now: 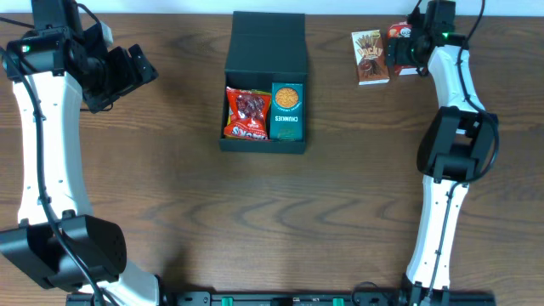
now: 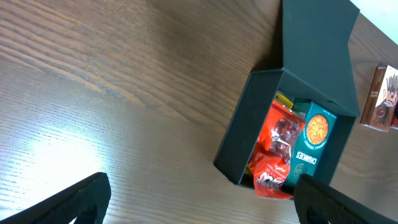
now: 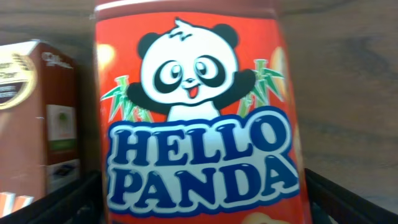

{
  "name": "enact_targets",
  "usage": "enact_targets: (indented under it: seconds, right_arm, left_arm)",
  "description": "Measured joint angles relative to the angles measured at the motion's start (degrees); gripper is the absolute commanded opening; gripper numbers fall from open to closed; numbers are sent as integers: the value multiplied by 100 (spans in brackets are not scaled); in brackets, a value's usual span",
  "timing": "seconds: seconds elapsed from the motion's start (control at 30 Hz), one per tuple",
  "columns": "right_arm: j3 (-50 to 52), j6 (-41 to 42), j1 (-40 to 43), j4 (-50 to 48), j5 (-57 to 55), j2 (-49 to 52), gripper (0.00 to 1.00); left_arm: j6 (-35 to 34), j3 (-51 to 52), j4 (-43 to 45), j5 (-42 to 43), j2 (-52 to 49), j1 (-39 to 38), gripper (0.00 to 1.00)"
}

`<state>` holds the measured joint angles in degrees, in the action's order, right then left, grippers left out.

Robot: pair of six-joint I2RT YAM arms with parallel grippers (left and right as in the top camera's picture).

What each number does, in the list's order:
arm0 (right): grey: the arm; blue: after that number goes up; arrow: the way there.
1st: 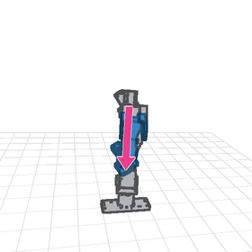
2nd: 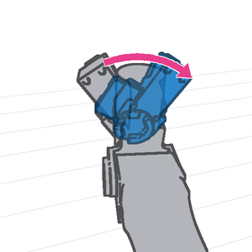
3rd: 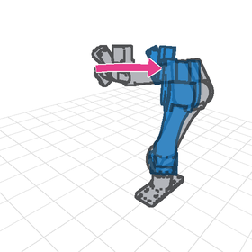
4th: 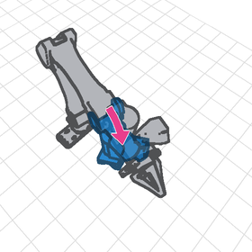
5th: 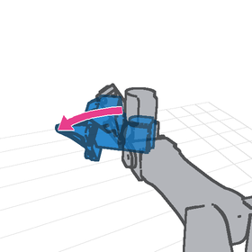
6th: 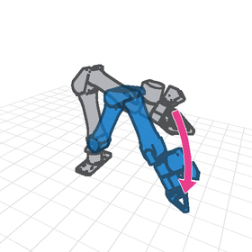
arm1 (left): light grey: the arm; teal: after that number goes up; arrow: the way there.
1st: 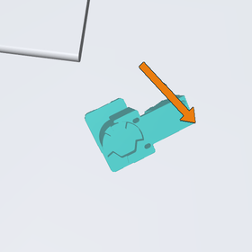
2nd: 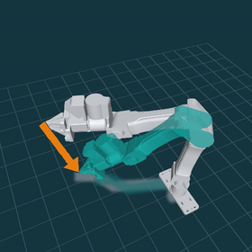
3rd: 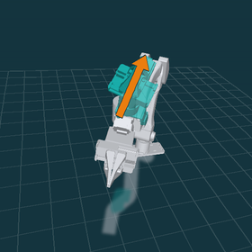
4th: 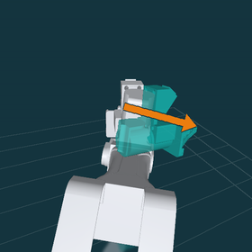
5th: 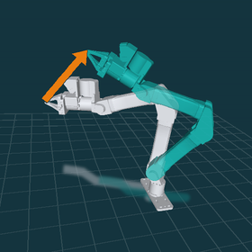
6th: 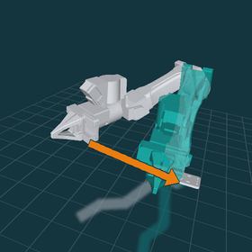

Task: Pack container
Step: 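Grasp the Hello Panda box with right gripper and lift it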

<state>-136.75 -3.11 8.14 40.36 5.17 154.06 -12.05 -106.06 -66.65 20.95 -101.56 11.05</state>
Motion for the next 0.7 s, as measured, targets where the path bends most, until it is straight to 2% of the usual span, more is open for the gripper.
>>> enact_targets:
  seconds: [0.23,0.7]
  right_arm:
    - [-2,-2,7,52,155,0,81]
    - [-109,42,-4,507,269,-4,67]
  left_arm:
    - [2,0,0,0,0,0,95]
    - [4,0,-39,-4,0,0,95]
